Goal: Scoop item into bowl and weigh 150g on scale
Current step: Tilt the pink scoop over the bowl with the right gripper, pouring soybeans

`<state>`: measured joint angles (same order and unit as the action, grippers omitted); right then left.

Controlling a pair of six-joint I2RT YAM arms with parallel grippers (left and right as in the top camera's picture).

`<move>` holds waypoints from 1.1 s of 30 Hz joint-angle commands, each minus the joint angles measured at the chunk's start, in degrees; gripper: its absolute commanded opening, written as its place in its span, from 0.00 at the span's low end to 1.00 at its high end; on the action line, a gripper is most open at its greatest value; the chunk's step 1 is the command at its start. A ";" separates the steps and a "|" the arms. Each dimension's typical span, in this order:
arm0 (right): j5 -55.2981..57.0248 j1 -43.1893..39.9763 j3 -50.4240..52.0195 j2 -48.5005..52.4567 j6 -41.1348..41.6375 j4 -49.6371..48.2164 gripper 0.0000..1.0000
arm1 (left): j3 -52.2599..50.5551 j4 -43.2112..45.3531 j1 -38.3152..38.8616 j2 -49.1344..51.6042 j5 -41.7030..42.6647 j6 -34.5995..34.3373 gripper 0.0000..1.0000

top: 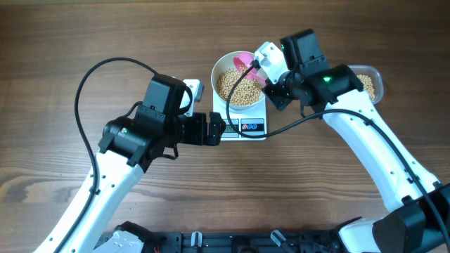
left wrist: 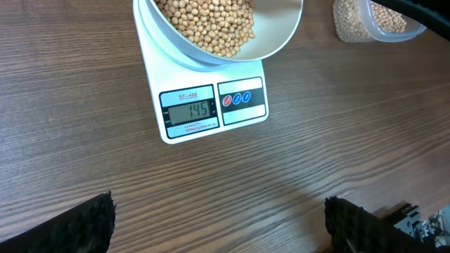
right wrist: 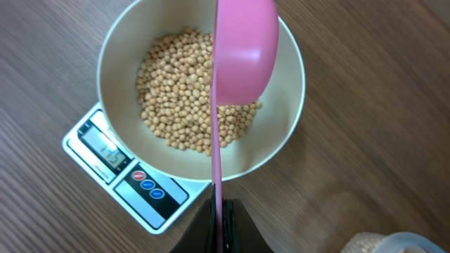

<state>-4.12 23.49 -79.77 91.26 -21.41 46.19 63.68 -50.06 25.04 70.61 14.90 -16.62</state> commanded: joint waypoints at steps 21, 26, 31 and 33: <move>2.82 0.52 -0.26 -1.62 -2.64 -1.46 0.04 | -0.22 0.13 0.26 0.24 0.48 1.20 1.00; 2.80 0.52 -0.26 -1.62 -2.64 -2.10 0.04 | -0.22 0.13 0.26 0.24 0.48 1.20 1.00; 2.80 0.52 -0.26 -1.70 -2.62 -2.34 0.04 | -0.22 0.13 0.26 0.24 0.48 1.20 1.00; 2.80 0.52 -0.26 -1.70 -2.62 -2.36 0.04 | -0.22 0.13 0.26 0.24 0.48 1.20 1.00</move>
<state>-2.28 23.51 -79.77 91.26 -22.98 44.36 63.68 -50.06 25.04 70.61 14.90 -16.62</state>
